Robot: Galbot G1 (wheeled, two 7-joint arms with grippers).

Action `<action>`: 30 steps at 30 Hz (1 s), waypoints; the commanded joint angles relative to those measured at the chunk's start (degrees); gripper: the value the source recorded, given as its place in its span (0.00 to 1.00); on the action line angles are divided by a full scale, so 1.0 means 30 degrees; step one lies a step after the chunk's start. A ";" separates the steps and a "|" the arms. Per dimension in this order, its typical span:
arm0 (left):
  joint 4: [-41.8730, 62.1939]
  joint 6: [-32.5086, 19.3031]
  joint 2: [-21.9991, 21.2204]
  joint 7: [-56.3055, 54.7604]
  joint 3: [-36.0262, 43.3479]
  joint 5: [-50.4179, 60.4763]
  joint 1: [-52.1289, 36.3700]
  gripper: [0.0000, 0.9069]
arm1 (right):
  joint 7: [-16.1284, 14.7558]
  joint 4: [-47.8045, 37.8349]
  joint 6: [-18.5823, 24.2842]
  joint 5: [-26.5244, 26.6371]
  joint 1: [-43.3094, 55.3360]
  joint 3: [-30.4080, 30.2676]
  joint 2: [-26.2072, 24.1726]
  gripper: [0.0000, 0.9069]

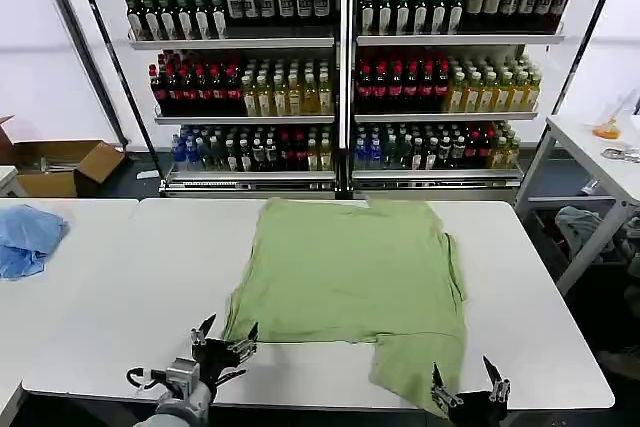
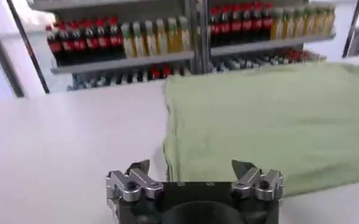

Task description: Fold and organize the clothes.

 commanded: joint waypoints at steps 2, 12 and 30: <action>0.1929 0.1133 0.0236 -0.0180 0.0523 -0.0220 -0.1528 0.77 | 0.0106 -0.1315 -0.0860 0.0010 0.0525 -0.1300 0.0284 1.00; 0.1178 0.1028 0.0340 0.0202 0.0369 -0.1360 -0.0891 0.02 | 0.0102 -0.1363 -0.0978 0.0901 0.0146 -0.1770 0.0310 0.00; -0.0321 -0.0664 0.0501 0.0932 -0.0095 -0.2669 0.0605 0.02 | 0.0101 -0.0301 0.0138 0.3175 -0.0297 -0.1173 0.0400 0.00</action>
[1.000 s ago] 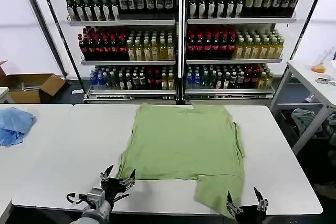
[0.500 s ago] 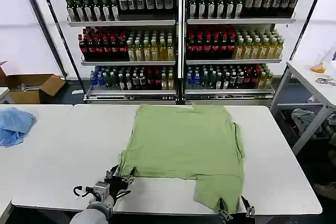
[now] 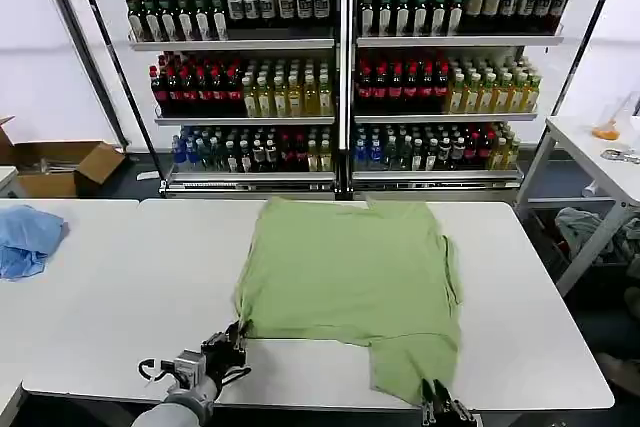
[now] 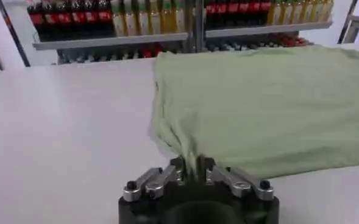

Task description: Fold and organize the clothes.

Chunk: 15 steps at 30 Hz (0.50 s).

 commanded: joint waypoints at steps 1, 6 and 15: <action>-0.1048 -0.1019 0.0055 0.0314 -0.0189 -0.0987 0.0761 0.02 | 0.0053 0.0741 0.1096 0.1247 -0.0125 0.0223 0.0109 0.00; -0.2407 -0.1662 0.0063 0.0392 -0.0705 -0.1920 0.1336 0.02 | -0.0029 0.2051 0.2071 0.1341 -0.0290 0.0934 0.0003 0.00; -0.4475 -0.1894 0.0701 0.0393 -0.1599 -0.2897 0.2023 0.02 | -0.0150 0.3913 0.2832 0.1813 -0.0074 0.2774 -0.0845 0.00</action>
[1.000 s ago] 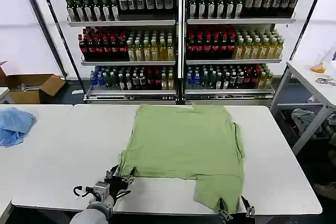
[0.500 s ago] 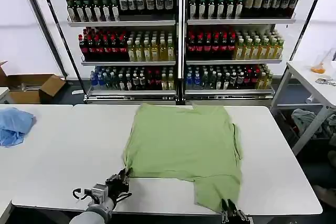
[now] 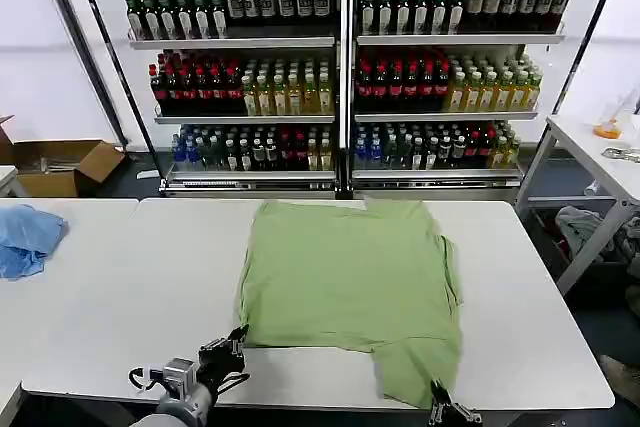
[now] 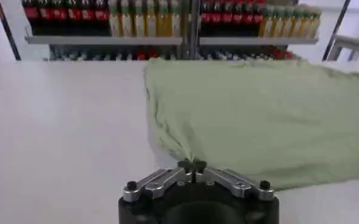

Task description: Fold and organize the clothes.

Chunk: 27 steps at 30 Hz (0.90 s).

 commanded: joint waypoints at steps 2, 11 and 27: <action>-0.2284 -0.0571 0.0609 0.0057 -0.0751 -0.1253 0.0543 0.02 | -0.0033 0.1896 0.1225 0.0791 0.0730 0.2012 -0.0974 0.00; -0.0834 -0.0471 0.1320 -0.0010 0.0183 -0.1445 -0.1443 0.02 | 0.0049 -0.0658 0.1349 0.1136 0.4368 0.1756 -0.2695 0.00; 0.3880 0.0455 0.1624 -0.0656 0.2961 0.0260 -0.6606 0.02 | 0.0042 -0.5659 0.1007 0.1183 1.0572 -0.0908 -0.5023 0.00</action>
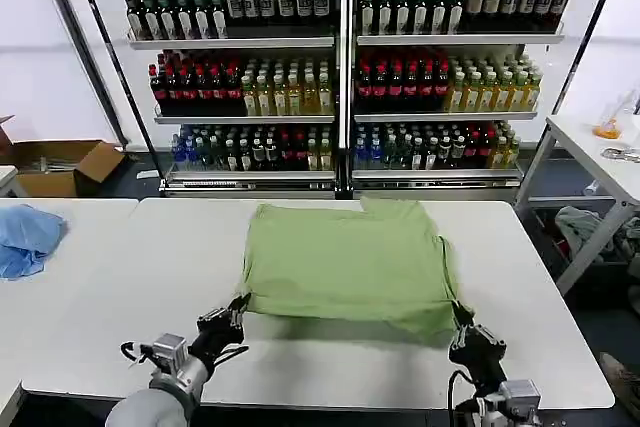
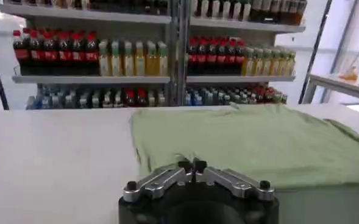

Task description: Fold and organize the clothes.

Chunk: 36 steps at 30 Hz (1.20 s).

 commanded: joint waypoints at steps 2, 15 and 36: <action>0.3252 0.0429 0.0024 -0.0336 0.1956 0.1073 -0.3869 0.02 | -0.0022 -0.3616 -0.0042 -0.0045 0.4851 -0.1702 -0.1510 0.00; 0.5353 0.0739 -0.0260 -0.0775 0.2914 0.2190 -0.5624 0.02 | -0.0067 -0.5799 -0.0212 -0.1290 0.6422 -0.3047 -0.1046 0.00; 0.3048 0.0785 -0.0457 -0.0995 0.1560 0.1528 -0.3118 1.00 | -0.0116 -0.3684 -0.0349 -0.1449 0.3672 -0.1159 -0.0089 1.00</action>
